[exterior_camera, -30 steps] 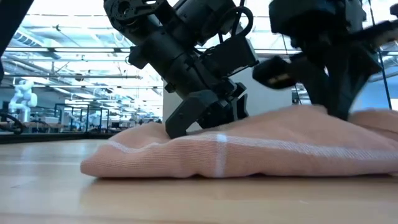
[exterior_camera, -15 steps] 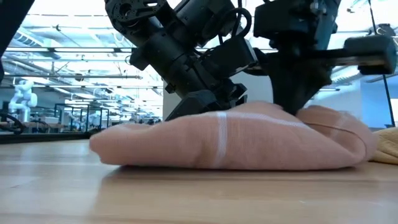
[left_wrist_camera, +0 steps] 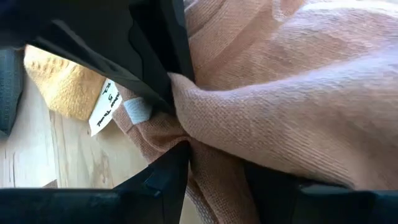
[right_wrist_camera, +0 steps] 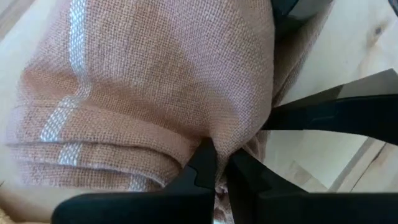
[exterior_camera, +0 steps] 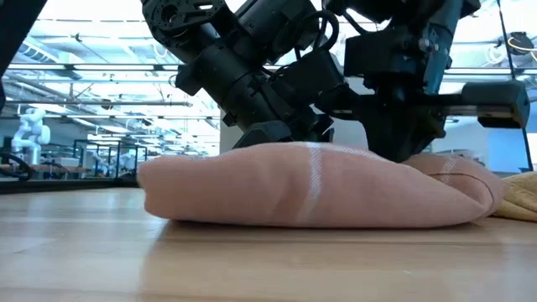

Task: Fold towel
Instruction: Fold the light brown towel

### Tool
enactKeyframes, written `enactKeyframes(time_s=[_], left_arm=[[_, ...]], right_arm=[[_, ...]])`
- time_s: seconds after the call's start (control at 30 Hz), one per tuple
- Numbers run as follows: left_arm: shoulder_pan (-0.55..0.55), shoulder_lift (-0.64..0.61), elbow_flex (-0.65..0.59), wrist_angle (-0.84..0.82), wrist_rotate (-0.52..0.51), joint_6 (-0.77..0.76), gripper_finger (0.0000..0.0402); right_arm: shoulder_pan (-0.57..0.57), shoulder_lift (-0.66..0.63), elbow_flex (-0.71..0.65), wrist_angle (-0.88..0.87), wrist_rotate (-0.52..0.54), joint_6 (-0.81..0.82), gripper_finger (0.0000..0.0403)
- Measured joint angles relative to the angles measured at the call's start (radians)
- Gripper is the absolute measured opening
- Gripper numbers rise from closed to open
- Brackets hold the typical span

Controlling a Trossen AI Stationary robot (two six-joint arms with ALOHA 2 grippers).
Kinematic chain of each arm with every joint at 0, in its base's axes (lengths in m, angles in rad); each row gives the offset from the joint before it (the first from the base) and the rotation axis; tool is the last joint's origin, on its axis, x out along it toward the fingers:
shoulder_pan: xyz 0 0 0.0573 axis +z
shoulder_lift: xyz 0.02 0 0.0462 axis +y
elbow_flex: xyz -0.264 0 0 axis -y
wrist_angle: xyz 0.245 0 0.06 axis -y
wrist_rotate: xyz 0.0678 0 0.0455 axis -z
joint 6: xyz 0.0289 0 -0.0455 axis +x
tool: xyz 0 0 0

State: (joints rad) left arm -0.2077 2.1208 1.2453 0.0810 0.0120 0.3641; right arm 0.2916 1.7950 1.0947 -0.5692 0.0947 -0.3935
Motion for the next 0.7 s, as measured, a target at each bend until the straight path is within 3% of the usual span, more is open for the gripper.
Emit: enactKeyframes(time_s=[0.2,0.4,0.7], left_arm=[[0.001,-0.028,0.0,-0.07,-0.017,0.007,0.0163],[0.0,-0.083,-0.001,-0.225,-0.045,0.016,0.0163],[-0.035,-0.221,-0.006,-0.401,-0.242,-0.019,0.0163]], right_arm=[[0.003,-0.002,-0.021,0.04,0.02,0.028,0.0012],[0.001,-0.002,-0.023,0.08,0.025,0.039,0.0055],[0.001,0.016,-0.023,0.088,-0.003,0.047,0.0113]])
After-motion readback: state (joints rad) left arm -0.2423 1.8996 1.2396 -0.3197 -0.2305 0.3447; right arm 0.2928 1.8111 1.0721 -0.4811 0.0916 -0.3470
